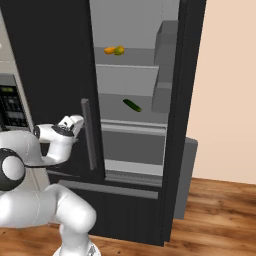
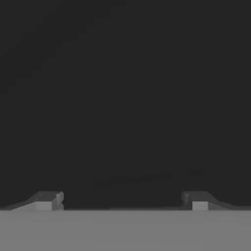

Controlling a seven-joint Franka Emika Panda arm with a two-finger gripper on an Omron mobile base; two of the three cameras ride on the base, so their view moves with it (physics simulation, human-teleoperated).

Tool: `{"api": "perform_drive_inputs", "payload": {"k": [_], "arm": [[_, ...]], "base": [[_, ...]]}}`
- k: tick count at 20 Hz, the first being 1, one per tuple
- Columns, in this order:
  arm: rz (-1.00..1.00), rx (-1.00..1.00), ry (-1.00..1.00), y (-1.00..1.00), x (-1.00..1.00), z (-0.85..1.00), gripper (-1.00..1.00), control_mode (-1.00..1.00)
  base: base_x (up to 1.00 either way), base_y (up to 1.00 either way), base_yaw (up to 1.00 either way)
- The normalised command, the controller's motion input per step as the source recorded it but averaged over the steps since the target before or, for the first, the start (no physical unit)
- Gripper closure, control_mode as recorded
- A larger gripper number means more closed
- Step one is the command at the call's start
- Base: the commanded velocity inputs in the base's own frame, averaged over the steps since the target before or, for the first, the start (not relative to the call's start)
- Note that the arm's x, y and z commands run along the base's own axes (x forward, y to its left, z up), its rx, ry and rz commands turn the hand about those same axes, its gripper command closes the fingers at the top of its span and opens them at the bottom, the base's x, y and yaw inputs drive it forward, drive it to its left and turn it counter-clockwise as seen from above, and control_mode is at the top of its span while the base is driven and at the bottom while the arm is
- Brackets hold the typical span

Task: Place the orange in the correct fridge rack based on whether it is a fruit or vegetable. Finally, close the fridge door.

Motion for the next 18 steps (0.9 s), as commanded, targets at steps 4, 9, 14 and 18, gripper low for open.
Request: {"api": "perform_drive_inputs", "payload": {"k": [4, 9, 14, 18], "arm": [[0.24, 0.04, 0.0, -0.35, 0.63, 0.0, -1.0, -1.0], [0.2, 0.01, 0.03, -0.08, 0.66, 0.07, -1.0, -1.0], [0.24, 0.01, 0.02, -0.04, 0.56, 0.02, -1.0, -1.0], [0.16, 0.0, -0.23, 0.0, -0.91, 0.53, -1.0, -1.0]], "base": [[0.0, 0.0, 0.0], [0.0, 0.0, 0.0], [0.0, 0.0, 0.0], [0.0, 0.0, 0.0]]}}
